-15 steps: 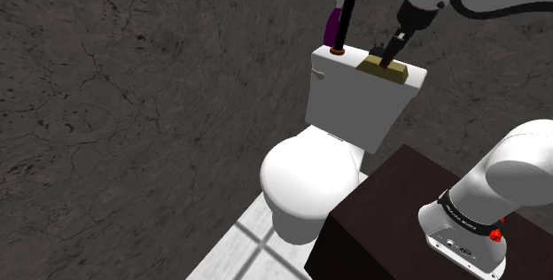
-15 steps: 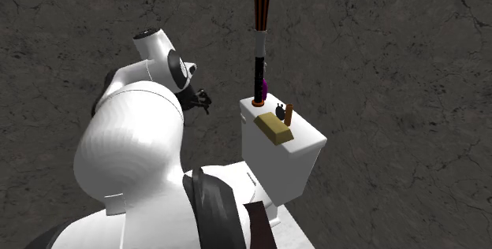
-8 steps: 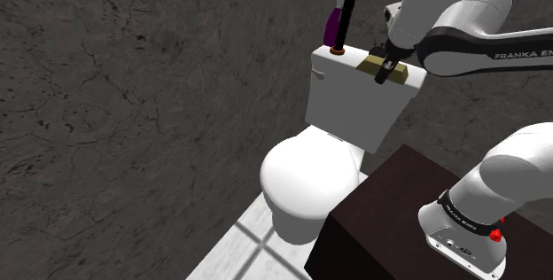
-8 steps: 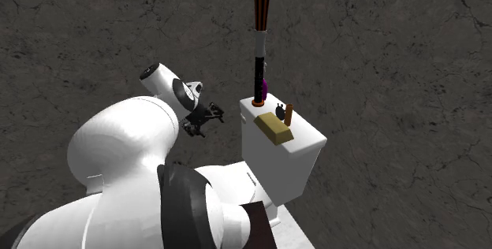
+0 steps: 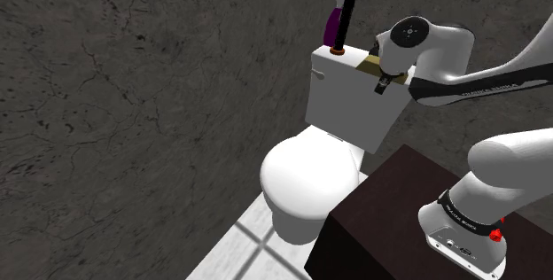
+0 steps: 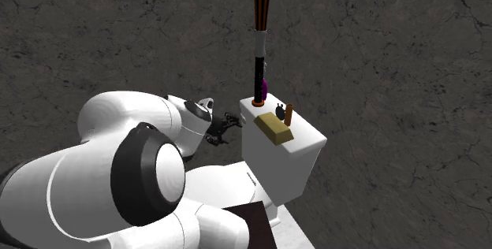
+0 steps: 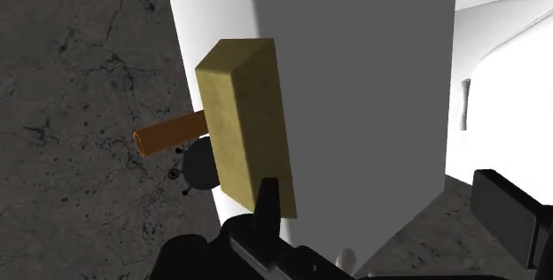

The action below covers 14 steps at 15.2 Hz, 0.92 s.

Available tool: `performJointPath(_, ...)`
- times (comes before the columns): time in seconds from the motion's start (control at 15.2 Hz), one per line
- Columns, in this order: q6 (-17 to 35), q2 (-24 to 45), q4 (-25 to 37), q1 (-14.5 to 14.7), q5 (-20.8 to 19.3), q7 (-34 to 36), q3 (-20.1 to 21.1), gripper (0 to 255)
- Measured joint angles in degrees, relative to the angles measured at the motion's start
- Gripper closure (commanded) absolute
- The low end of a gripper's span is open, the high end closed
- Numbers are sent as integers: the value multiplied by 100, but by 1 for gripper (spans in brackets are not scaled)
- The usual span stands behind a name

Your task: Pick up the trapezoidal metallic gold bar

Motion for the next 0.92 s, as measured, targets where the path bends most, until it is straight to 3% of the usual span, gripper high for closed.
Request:
performJointPath(0.26, 410, 606, 140, -1366, -1948, 1477, 756, 0)
performJointPath(0.4, 309, 995, 312, -1968, -3051, 2344, 1115, 0)
performJointPath(0.66, -501, 1877, 658, -2719, -4843, 3683, 1586, 0)
performJointPath(0.92, -1710, 2873, 980, -3169, -6240, 4452, 1754, 0)
